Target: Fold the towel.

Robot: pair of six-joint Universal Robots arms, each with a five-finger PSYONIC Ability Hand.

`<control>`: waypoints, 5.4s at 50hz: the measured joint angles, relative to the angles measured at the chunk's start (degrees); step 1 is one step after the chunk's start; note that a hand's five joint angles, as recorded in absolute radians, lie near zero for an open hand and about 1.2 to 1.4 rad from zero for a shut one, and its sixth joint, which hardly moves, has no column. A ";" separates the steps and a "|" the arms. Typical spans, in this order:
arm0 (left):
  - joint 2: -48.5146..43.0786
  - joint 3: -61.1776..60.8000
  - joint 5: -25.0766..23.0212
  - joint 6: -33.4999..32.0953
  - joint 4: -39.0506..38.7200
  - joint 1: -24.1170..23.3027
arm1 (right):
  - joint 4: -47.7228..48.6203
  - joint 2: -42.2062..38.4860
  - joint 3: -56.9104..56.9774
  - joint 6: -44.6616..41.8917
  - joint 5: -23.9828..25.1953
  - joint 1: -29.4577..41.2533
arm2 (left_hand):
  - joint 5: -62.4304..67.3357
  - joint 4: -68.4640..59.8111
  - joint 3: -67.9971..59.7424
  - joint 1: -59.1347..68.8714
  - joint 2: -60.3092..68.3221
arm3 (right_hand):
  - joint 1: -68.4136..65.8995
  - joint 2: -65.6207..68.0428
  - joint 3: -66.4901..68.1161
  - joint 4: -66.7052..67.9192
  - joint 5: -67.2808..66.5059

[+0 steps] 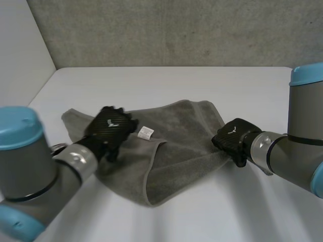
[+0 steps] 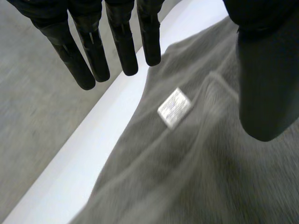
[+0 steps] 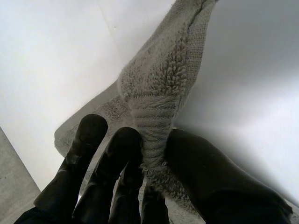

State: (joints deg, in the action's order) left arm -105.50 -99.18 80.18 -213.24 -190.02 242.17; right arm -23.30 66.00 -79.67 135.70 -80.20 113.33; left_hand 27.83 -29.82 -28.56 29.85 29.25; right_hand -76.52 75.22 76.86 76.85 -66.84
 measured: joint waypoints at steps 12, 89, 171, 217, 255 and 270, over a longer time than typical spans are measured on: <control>-17.23 19.79 -3.31 -3.81 3.73 -5.58 | 3.32 -0.30 -1.80 0.09 0.05 -0.32 | 0.55 -0.12 -0.27 0.08 0.21 | 0.00 0.00 0.00 0.00 0.00; 16.52 13.24 8.28 16.18 6.69 11.75 | -4.29 12.29 21.78 12.27 5.19 -3.38 | 57.11 -57.37 -60.13 53.16 56.21 | 0.00 0.00 0.00 0.00 0.00; -0.05 -5.02 4.30 9.07 -3.78 18.64 | 5.32 -2.78 2.12 -1.66 -4.62 -0.11 | 5.42 -4.20 -4.87 4.35 4.72 | 0.01 0.00 0.01 0.00 -0.39; -10.12 0.23 -16.53 -19.89 -0.26 25.82 | 6.69 -3.65 0.71 -1.58 -4.54 -0.16 | 31.28 -30.05 -31.03 30.24 30.10 | 0.01 0.60 0.01 0.00 -0.39; -11.40 0.00 -9.58 -14.92 4.03 26.57 | 14.19 -8.76 -2.48 2.49 -3.49 -1.34 | 57.55 -57.37 -59.71 53.53 57.32 | 11.49 -10.23 -11.82 -11.64 11.72; -11.33 -0.14 -9.05 -11.22 4.00 26.21 | 20.94 -7.16 -10.38 2.87 -2.12 -4.88 | 57.55 -57.37 -59.71 53.53 57.32 | 24.63 -22.03 -24.09 -24.32 25.07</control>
State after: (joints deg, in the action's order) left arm -116.83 -99.32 71.13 -224.46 -186.02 268.38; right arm -2.36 58.84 -90.04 138.57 -82.32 108.44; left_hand 85.38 -87.19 -88.27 83.38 86.57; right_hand -51.89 53.19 52.77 52.53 -41.77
